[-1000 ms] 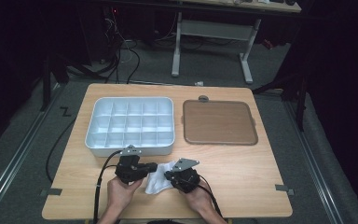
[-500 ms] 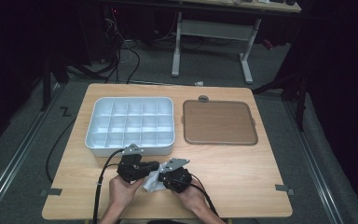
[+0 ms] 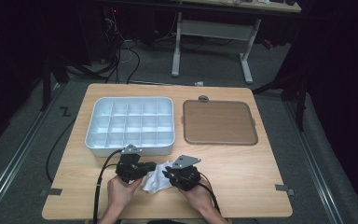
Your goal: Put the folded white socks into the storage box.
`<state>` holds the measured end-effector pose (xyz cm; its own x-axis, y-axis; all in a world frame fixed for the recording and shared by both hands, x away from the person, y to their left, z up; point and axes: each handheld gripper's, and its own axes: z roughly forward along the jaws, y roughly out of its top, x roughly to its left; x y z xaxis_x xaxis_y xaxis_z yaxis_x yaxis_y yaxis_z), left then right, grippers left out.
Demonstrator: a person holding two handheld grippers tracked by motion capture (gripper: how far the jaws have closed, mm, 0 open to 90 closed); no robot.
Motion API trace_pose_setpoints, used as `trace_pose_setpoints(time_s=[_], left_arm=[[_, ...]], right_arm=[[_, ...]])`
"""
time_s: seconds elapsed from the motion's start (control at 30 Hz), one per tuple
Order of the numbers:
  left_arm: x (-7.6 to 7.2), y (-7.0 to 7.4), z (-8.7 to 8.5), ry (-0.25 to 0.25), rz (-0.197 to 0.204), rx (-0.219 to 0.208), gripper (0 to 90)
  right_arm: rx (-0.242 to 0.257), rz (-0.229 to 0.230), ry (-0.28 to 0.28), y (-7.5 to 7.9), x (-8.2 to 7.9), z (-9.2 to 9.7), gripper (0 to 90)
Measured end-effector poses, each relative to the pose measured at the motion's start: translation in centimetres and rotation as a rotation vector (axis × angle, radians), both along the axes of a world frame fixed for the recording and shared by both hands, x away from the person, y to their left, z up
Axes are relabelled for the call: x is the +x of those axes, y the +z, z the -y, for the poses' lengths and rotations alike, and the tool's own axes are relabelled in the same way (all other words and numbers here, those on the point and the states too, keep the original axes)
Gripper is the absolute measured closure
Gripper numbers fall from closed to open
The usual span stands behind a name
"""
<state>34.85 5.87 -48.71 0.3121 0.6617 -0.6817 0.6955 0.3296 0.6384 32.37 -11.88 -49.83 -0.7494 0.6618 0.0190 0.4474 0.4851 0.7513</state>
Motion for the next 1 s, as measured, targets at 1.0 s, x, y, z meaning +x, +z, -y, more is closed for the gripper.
trace_pose_setpoints(time_s=[1.0], left_arm=[[0.1,0.6,0.3,-0.017,-0.009,-0.039,86.2]], right_arm=[[-0.024,-0.059,-0.09,-2.0,1.5,2.4,75.8]])
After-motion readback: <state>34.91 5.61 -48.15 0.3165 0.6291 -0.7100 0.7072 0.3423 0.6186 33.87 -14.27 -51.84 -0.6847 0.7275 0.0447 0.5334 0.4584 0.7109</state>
